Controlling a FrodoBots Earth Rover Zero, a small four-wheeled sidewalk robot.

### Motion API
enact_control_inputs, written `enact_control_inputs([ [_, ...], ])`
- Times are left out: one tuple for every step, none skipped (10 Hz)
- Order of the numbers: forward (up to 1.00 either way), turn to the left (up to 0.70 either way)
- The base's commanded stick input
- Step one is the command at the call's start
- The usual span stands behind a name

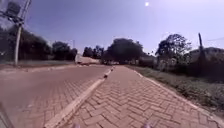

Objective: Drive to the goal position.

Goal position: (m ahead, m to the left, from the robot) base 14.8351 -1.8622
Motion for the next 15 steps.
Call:
enact_control_inputs([
  [0.30, 0.00],
  [0.30, 0.00],
  [0.30, 0.00],
  [0.30, 0.00],
  [0.30, 0.00],
  [0.30, 0.00],
  [0.30, 0.00],
  [0.30, 0.00],
  [0.30, 0.00],
  [0.30, 0.00],
  [0.30, 0.00],
  [0.30, 0.00],
  [0.30, 0.00],
  [0.30, 0.00],
  [0.30, 0.00],
])
